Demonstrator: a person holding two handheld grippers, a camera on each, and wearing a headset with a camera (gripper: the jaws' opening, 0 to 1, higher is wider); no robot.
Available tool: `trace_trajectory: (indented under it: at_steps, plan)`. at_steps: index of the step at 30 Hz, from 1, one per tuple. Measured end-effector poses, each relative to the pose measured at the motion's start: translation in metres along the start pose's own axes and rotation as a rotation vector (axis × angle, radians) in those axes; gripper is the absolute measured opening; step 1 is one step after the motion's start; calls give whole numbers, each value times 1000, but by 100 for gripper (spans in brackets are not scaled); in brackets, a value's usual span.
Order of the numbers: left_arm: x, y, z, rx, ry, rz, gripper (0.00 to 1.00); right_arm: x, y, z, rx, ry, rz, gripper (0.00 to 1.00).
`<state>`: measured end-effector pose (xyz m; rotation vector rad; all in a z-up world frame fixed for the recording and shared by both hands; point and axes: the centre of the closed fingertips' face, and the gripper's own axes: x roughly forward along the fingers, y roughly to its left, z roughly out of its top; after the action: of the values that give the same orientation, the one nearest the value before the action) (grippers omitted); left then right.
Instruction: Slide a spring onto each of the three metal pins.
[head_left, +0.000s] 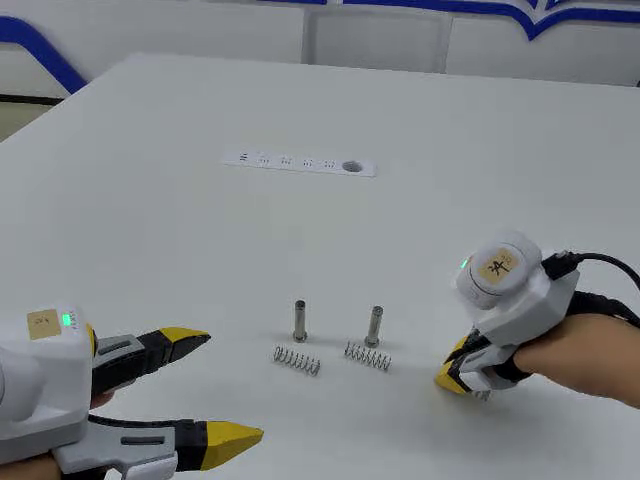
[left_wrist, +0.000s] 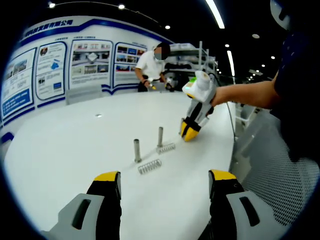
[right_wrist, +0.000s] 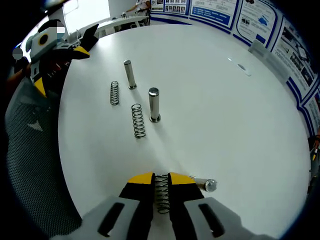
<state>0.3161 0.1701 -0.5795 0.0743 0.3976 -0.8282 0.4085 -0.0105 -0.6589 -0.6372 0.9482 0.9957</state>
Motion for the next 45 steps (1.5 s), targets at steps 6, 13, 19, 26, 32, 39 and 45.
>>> trace_trajectory:
  at_steps: [6,13,19,26,32,39,45]
  plan:
    - [2,-10,12,34,-1,-36,71,-16,5,8,13,-59,-4,11]
    - [8,-26,30,90,-2,-97,68,-38,14,22,24,-142,-9,11]
    - [14,-35,39,124,-3,-136,66,-58,22,42,29,-230,-2,11]
    - [24,-42,55,103,-37,-198,61,-95,48,90,17,-394,60,11]
    - [34,-49,73,82,-79,-253,57,-124,80,129,-13,-514,142,11]
    - [41,-58,84,79,-109,-292,50,-131,103,145,-49,-549,179,11]
    - [46,-66,85,92,-111,-325,40,-131,116,150,-68,-556,210,11]
